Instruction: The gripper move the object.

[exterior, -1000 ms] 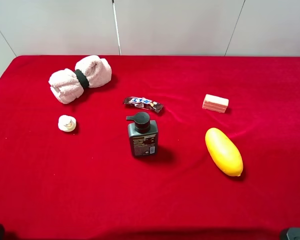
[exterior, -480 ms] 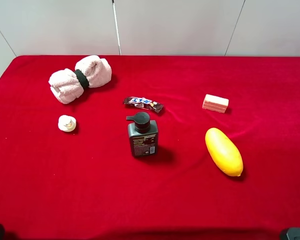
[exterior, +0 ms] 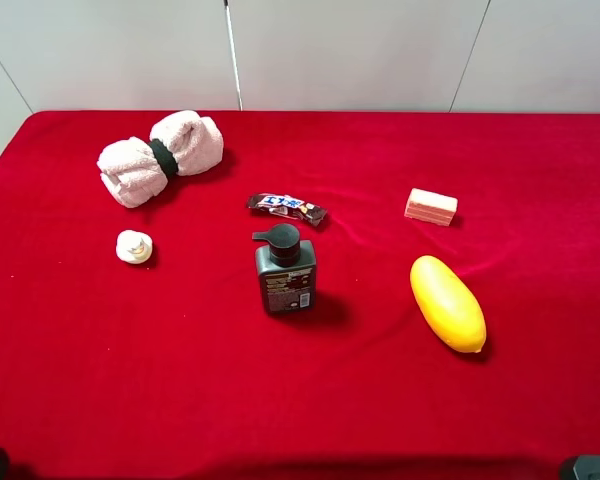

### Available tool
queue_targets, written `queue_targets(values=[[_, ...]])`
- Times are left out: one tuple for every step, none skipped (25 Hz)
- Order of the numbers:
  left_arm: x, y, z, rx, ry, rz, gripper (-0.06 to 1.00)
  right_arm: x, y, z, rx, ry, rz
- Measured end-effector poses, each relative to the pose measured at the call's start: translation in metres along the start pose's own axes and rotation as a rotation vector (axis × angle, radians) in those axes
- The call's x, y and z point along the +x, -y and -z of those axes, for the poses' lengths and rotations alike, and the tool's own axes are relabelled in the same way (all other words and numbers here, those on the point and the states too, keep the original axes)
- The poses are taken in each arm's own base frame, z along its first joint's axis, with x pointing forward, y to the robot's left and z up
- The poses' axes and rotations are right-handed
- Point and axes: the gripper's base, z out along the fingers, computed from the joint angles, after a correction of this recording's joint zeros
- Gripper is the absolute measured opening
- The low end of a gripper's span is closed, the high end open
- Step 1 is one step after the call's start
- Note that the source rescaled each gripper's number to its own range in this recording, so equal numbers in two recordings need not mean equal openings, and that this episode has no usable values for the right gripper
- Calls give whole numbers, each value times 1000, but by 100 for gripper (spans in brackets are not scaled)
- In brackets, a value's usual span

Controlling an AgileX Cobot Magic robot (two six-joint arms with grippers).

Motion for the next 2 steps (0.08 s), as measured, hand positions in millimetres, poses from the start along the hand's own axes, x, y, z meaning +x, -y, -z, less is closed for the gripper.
queue_targets(values=[[0,0,0,0,0,0,100,0,0,0,0,0,0],[0,0,0,0,0,0,100,0,0,0,0,0,0]])
